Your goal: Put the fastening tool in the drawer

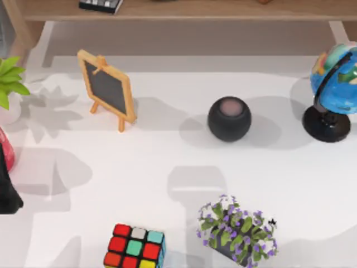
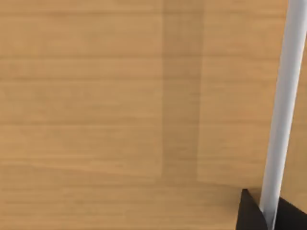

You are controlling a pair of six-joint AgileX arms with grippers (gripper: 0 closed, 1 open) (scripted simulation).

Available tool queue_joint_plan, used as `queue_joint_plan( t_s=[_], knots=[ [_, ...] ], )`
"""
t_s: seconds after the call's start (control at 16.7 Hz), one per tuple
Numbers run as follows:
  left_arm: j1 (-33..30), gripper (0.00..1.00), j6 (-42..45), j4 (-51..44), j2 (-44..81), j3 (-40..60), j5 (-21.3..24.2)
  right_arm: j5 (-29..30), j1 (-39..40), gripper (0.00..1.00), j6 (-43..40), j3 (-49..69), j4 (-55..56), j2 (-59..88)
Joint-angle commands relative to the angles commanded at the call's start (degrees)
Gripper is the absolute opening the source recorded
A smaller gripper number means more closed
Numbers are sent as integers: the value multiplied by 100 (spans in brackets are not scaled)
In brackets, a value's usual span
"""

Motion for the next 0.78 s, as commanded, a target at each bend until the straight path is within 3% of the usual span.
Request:
queue_joint_plan(
  t_s=[0.78],
  knots=[
    [0,100,0,0,0,0,0,370,335,0,3,1597,-901,714]
  ],
)
